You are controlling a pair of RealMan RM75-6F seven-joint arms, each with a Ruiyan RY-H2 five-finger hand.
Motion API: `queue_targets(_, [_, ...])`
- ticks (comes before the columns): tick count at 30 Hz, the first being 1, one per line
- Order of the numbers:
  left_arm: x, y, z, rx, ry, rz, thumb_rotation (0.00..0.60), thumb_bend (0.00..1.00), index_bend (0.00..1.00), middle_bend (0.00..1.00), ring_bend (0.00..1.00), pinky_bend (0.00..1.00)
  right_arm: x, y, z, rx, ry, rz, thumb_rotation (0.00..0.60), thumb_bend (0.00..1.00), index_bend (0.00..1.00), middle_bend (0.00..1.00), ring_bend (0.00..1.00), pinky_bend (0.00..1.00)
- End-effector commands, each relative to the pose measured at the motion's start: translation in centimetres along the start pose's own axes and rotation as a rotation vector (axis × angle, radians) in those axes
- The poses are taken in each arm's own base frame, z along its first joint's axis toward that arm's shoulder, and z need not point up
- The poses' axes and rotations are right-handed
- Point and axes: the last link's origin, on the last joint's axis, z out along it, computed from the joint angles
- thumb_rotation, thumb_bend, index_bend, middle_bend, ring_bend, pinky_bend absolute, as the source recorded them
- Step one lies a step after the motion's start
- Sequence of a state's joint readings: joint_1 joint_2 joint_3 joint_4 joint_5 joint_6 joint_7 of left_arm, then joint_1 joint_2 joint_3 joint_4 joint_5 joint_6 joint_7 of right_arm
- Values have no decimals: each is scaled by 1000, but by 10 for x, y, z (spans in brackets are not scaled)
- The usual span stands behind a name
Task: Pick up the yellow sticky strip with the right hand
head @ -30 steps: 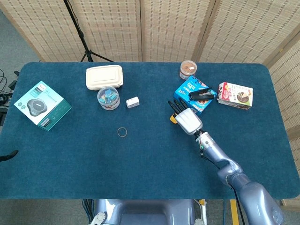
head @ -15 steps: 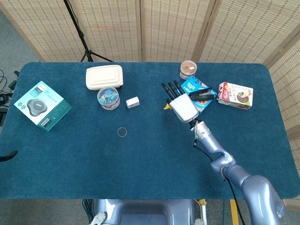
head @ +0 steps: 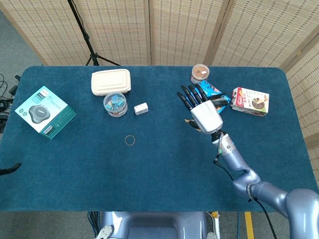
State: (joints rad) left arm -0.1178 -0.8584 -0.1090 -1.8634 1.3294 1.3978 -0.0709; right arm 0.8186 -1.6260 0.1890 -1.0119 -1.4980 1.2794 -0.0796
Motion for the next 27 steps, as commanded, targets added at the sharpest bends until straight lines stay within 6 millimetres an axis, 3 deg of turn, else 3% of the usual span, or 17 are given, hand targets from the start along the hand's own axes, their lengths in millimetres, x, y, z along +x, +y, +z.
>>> queue_targets(1, [-1,1,-6,-12,-2,-1,600,0,0,0,0,0,23,13,-30,-72,12,21,600,0,0,0,0,0])
queue_targets(7, [-4,-4,-20,-24,-8,6,600,0,0,0,0,0,49,21,-69,-135,37,67,600,0,0,0,0,0])
queue_targets(17, [-9,-19,-44,-34,4,23,600,0,0,0,0,0,67,31,-141,-257,-36,68,600,0,0,0,0,0])
queue_targets(22, [-10,-24,-47,-53,24,28,600,0,0,0,0,0,84,30,-171,-336,-87,94,600,0,0,0,0,0])
queue_targets(27, [-9,-24,-46,-74,45,30,600,0,0,0,0,0,91,29,-187,-377,-82,108,600,0,0,0,0,0])
